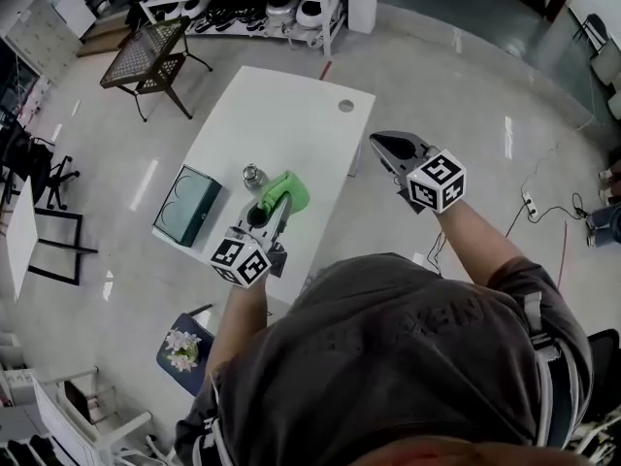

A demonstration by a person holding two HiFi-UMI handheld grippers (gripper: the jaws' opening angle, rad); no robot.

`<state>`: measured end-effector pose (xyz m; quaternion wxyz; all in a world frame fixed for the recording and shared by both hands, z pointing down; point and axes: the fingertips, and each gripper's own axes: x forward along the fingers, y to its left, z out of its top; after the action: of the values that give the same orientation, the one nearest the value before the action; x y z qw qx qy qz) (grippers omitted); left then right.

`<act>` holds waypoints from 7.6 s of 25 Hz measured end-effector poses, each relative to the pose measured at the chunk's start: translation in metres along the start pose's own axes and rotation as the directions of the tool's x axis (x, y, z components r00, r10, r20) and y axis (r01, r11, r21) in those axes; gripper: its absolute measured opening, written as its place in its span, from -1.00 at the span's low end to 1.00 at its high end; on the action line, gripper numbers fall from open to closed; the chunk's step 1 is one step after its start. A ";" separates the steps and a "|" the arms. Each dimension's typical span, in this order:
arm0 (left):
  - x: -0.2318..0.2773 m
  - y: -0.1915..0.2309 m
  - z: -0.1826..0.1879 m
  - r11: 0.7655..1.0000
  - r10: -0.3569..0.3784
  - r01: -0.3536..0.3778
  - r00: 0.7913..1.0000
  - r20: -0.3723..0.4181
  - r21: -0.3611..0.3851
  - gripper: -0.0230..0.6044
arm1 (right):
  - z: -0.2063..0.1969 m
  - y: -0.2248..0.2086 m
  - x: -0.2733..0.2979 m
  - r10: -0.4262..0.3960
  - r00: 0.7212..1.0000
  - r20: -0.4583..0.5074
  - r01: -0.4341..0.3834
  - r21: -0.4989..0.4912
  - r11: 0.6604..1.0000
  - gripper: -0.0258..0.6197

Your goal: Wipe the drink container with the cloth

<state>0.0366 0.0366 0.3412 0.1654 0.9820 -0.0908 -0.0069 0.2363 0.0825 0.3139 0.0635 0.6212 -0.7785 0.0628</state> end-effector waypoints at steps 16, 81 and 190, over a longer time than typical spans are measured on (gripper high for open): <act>0.086 0.068 0.004 0.985 0.170 -0.170 0.985 -0.007 -0.037 -0.66 | -0.011 -0.118 0.091 0.121 0.992 -0.026 -0.120 0.045 0.992 -0.94; -0.038 0.300 -0.171 0.810 0.434 -0.542 0.810 -0.394 -0.223 -0.68 | -0.190 0.176 0.313 0.740 0.499 -0.452 -0.862 -0.171 0.477 -0.10; -0.030 0.264 -0.126 0.780 0.513 -0.591 0.793 -0.330 -0.208 -0.67 | -0.164 0.120 0.358 0.584 0.602 -0.545 -0.446 0.377 0.812 -0.14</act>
<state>-0.0338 -0.1624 0.5455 0.3173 0.8667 -0.3525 0.1547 0.0438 -0.2052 0.5367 0.2394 0.3122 -0.8441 0.3644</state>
